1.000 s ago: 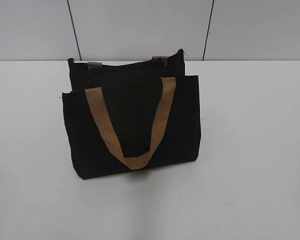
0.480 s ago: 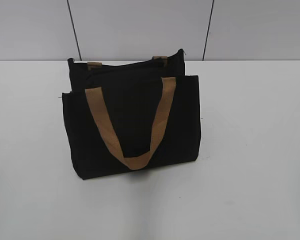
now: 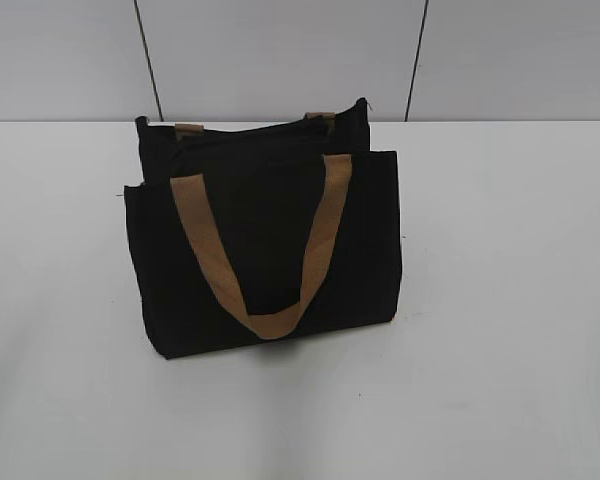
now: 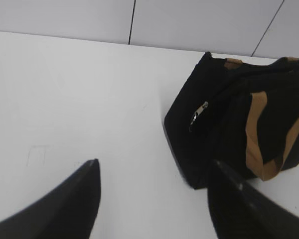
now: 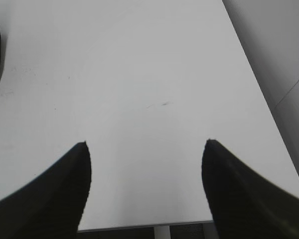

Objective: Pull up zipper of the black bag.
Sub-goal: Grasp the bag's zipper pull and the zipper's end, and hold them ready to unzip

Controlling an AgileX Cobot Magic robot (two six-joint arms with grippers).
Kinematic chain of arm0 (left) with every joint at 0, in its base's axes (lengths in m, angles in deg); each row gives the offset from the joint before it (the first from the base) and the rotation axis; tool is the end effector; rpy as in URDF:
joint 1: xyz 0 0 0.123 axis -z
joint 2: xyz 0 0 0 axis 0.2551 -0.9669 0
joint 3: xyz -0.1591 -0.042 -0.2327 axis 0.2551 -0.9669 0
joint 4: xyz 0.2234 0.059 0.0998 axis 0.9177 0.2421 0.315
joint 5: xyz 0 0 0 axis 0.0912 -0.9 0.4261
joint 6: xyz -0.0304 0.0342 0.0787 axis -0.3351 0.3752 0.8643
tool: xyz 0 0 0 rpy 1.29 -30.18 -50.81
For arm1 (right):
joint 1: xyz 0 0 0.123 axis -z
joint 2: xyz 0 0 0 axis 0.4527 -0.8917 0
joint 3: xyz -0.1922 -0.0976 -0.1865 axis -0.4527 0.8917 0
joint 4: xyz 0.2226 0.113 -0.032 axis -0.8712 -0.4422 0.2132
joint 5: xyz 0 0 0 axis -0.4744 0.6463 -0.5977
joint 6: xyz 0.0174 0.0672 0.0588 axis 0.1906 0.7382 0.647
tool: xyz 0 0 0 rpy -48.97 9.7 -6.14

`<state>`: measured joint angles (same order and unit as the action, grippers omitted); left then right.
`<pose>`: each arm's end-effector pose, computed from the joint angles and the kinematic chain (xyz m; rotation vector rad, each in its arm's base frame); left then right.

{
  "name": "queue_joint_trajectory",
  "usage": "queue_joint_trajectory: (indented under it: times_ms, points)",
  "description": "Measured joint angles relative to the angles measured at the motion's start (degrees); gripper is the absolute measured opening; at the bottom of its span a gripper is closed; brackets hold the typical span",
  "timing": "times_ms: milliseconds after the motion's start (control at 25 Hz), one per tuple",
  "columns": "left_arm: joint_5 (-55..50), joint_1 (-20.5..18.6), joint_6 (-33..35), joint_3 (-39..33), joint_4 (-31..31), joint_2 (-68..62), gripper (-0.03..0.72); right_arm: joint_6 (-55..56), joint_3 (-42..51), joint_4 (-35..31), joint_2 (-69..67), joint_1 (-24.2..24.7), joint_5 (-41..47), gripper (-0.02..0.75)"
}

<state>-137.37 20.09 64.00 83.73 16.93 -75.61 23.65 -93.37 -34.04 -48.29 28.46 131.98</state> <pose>0.0297 -0.0147 0.3197 0.1363 1.9817 -0.2166 -0.0052 -0.0051 0.2686 -0.0039 2.0943 -0.1147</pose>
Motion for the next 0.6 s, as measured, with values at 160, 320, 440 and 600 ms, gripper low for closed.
queue_joint_trajectory:
  times_ms: [160,320,440,600]
  points:
    - [10.4,1.2,3.1,0.0,-0.5,-6.3,0.537,0.0,0.0,0.0,0.0,0.0,0.0,0.538]
    - [22.2,4.0,6.2,-1.9,-0.7,-11.8,0.540,0.0,0.0,0.0,0.0,0.0,0.0,0.538]
    - [31.0,6.2,7.1,-4.7,-1.5,-16.1,0.540,0.0,0.0,0.0,0.0,0.0,0.0,0.538]
    - [44.6,8.7,7.3,-10.6,-5.6,-20.4,0.540,0.0,0.0,0.0,0.0,0.0,0.0,0.538]
